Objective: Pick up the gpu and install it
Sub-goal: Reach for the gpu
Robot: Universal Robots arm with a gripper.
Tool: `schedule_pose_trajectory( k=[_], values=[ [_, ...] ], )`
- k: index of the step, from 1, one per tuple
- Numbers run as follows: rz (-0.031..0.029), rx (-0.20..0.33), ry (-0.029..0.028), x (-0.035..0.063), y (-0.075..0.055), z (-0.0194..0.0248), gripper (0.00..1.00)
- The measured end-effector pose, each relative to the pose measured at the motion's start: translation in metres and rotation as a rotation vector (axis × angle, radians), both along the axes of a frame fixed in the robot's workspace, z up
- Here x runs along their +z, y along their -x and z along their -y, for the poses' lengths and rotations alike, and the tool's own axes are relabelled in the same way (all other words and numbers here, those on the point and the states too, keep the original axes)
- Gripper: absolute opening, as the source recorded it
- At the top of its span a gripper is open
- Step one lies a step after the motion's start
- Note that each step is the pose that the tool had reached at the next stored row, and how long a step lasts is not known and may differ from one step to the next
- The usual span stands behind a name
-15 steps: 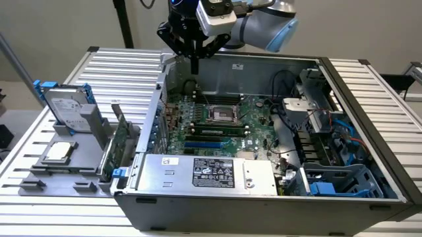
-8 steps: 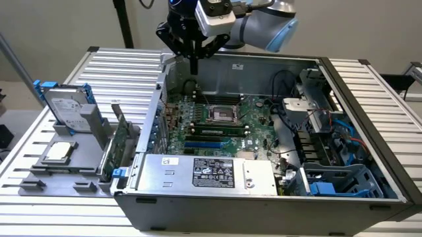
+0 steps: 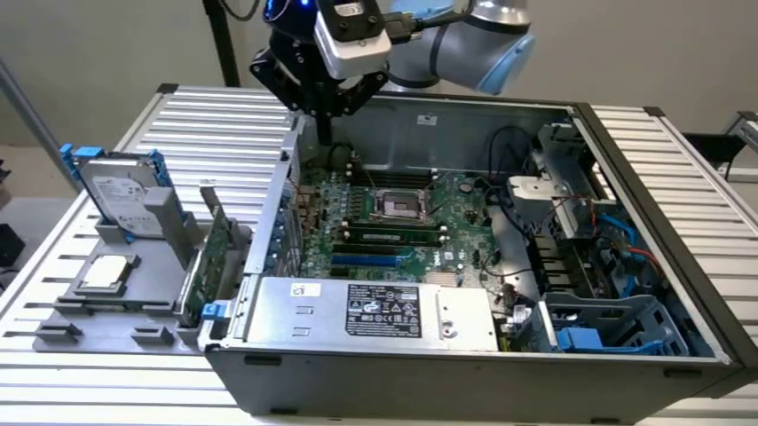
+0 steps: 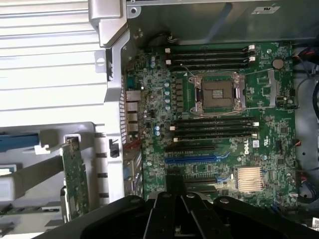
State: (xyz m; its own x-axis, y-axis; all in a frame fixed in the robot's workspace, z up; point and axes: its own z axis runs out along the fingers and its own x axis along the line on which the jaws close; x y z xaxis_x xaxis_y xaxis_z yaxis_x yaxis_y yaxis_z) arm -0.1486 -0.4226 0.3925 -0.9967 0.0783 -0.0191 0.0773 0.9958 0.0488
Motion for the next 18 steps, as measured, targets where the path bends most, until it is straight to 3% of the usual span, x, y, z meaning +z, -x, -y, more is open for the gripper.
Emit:
schedule_pose_trajectory(
  k=[8,13,18],
  values=[
    [-0.0001,0.0,0.0012,0.0,0.036,0.0128,0.11],
    [-0.0001,-0.001,0.0048,-0.0003,0.058,0.0166,0.11],
    [-0.0001,-0.001,0.0126,-0.0011,0.081,0.0186,0.11]
  ],
)
